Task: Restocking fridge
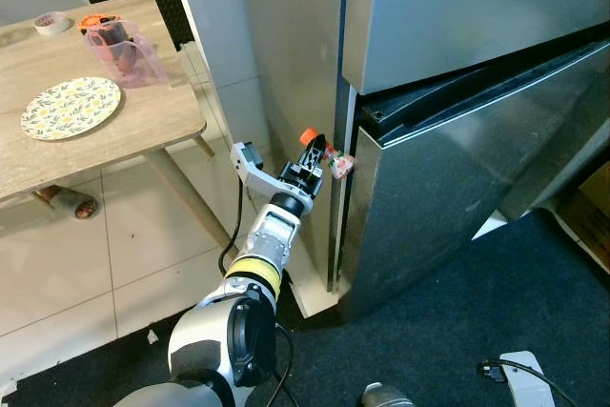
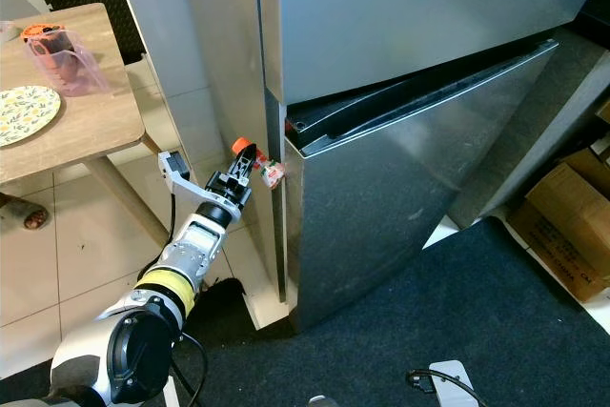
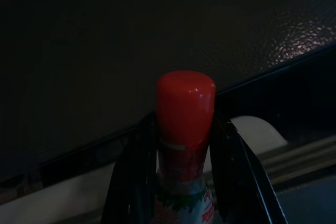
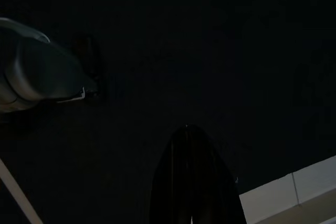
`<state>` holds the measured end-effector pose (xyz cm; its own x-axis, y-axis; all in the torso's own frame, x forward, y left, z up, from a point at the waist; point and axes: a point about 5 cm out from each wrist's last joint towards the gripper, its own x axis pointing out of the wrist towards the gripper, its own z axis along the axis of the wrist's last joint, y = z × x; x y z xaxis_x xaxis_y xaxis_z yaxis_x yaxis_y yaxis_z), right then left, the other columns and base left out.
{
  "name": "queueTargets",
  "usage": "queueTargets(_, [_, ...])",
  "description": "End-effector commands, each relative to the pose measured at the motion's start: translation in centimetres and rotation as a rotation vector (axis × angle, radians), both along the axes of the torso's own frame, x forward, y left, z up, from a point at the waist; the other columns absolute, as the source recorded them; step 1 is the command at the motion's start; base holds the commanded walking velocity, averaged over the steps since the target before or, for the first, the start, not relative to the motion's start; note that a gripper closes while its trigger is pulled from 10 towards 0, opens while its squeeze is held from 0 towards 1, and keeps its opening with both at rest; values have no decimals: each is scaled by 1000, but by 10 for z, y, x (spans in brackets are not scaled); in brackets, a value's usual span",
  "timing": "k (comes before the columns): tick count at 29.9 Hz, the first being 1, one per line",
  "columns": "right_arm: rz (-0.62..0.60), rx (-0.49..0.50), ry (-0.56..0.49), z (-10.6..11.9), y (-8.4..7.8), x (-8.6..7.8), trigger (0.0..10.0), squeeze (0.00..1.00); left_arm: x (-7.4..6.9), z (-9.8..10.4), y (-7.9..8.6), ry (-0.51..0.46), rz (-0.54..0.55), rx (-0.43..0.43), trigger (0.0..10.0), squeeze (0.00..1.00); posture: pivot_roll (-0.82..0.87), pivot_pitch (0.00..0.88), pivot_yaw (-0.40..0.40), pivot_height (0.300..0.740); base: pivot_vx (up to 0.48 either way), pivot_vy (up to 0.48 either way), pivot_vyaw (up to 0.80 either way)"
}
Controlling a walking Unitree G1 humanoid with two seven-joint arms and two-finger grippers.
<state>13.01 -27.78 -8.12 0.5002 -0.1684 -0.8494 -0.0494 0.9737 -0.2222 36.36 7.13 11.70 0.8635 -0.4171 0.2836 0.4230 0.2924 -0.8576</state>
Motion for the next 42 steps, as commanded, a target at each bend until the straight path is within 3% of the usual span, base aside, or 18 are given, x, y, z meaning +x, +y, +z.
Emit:
queueTargets(1, [-26,6,38,-6,2,-15,10000,0,-35,-16,-77,53,-218,-92,10000,0,-168,144,47,740,0,0,0])
queueTargets(2, [-26,6,38,-6,2,-15,10000,0,-35,-16,-77,53,-218,-92,10000,0,-168,144,47,740,0,0,0])
queueTargets(5, [-37,8,85,-11,4,-28,10000,0,-53,-20,-102,45,-340,-101,10000,0,-161,144,41,740,0,0,0])
queueTargets(6, [-37,8,85,-11,4,-28,10000,0,-53,-20,-102,45,-340,-101,10000,0,-161,144,41,740,0,0,0])
queueTargets(8, [-44,9,113,-13,4,-37,10000,0,-67,-19,-122,21,-437,-114,10000,0,-152,142,39,740,0,0,0])
queueTargets(9, [-44,9,113,-13,4,-37,10000,0,-67,-19,-122,21,-437,-114,10000,0,-152,142,39,740,0,0,0])
queueTargets(12, [-42,14,142,-16,6,-46,10000,0,-84,-15,-145,-21,-553,-130,10000,0,-146,140,34,740,0,0,0])
queueTargets(16, [-39,17,149,-17,7,-47,10000,0,-88,-13,-150,-27,-585,-144,10000,0,-145,139,33,740,0,0,0])
queueTargets(19, [-25,17,168,-18,8,-51,10000,0,-102,-12,-160,-50,-704,-178,10000,0,-138,134,27,740,0,0,0])
queueTargets(22, [-25,17,167,-18,8,-50,10000,0,-102,-12,-160,-55,-711,-175,10000,0,-138,134,27,740,0,0,0])
queueTargets(28, [-24,21,151,-16,8,-46,10000,0,-90,-16,-142,-44,-640,-148,10000,0,-138,133,26,740,0,0,0])
queueTargets(31, [-21,32,152,-16,9,-44,10000,0,-73,-29,-110,-5,-504,-85,10000,0,-130,131,19,740,0,0,0])
queueTargets(32, [-21,32,152,-16,9,-44,10000,0,-73,-29,-110,-5,-504,-85,10000,0,-130,131,19,740,0,0,0])
queueTargets(33, [2,20,174,-17,9,-44,10000,0,-63,-43,-85,51,-392,-9,10000,0,-119,128,16,740,0,0,0])
queueTargets(34, [2,20,174,-17,9,-44,10000,0,-63,-43,-85,51,-392,-9,10000,0,-119,128,16,740,0,0,0])
queueTargets(38, [-16,28,183,-18,10,-45,10000,0,-58,-72,-34,176,-224,105,10000,0,-115,119,16,740,0,0,-800])
queueTargets(42, [-18,30,181,-17,9,-42,10000,0,-58,-81,-14,223,-159,141,10000,0,-116,106,15,740,0,0,-800])
